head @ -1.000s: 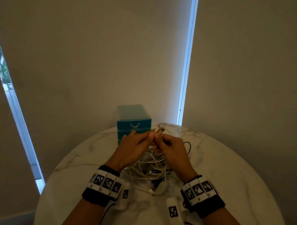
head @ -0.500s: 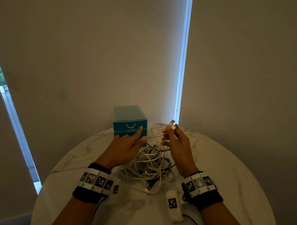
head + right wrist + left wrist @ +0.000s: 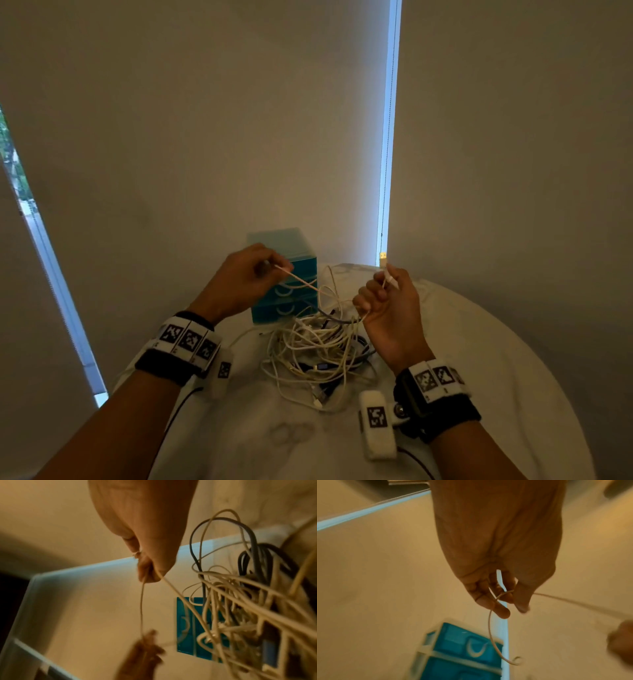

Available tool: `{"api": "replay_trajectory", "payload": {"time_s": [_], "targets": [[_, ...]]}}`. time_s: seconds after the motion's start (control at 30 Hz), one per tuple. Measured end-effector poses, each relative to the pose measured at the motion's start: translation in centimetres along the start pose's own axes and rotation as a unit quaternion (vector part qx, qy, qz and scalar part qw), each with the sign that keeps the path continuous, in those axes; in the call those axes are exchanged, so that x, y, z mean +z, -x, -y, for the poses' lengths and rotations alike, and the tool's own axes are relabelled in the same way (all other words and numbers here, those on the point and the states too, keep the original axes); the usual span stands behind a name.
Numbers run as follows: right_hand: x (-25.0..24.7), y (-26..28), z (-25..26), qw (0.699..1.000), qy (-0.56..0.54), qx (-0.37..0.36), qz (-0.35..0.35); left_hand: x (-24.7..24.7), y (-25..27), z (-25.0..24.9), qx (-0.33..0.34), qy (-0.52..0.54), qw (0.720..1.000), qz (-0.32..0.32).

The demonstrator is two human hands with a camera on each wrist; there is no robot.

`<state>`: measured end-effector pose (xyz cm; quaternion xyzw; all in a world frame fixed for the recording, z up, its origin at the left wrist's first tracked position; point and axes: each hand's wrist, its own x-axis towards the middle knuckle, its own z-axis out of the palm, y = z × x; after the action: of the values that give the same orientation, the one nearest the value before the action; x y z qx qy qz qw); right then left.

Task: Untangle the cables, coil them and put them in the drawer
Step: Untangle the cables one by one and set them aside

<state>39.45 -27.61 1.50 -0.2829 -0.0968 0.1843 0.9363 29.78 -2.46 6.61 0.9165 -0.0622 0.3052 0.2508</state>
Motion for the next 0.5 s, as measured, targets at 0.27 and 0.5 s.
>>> {"api": "replay_trajectory", "payload": {"time_s": [0.27,0.5], "targets": [[-0.8,-0.3,-3.5,0.97,0.226,0.084,-0.025,1.4,4.0,-8.8,0.057,0.178,0.973,0.134],[-0.3,-0.2,-3.2,0.913,0.397,-0.064,-0.066,0.8,3.3,-5.9,-0.017,0.223,0.96,0.169]]}}
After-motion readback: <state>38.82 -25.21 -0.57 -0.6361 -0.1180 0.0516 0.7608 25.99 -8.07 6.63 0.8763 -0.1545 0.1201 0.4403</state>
